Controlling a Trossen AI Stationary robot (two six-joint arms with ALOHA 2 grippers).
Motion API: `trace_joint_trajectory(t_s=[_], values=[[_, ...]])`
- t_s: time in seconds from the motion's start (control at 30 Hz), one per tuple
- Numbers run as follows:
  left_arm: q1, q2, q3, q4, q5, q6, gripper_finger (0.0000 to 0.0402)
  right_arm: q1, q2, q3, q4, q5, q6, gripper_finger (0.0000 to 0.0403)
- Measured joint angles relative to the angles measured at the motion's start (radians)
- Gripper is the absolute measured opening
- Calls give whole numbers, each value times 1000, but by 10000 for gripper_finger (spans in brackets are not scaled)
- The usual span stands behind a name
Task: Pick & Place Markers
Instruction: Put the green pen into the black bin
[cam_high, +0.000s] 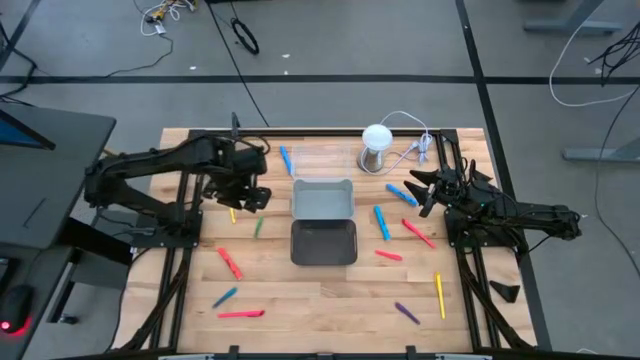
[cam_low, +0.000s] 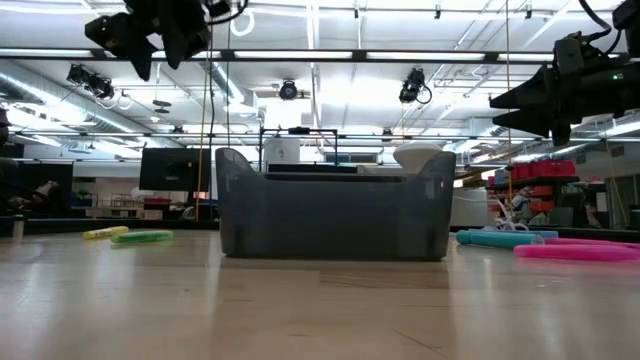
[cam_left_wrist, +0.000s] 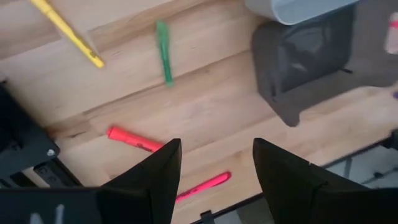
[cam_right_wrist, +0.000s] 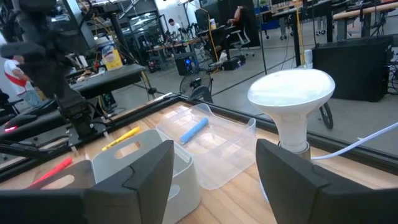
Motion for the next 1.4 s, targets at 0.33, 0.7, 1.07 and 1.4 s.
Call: trace_joint_trajectory(t_s=[0.33, 0.7, 1.07, 1.4], values=[[-3, 88, 0, -22, -78, -74, 206, 0, 0, 0, 0, 0, 0, 231], [-36, 89, 0, -48, -123, -129, 206, 0, 0, 0, 0, 0, 0, 231], [-76, 88, -26, -16, -174, -212, 206, 0, 0, 0, 0, 0, 0, 231], [-96, 89, -179, 130, -118, -226, 206, 0, 0, 0, 0, 0, 0, 231]])
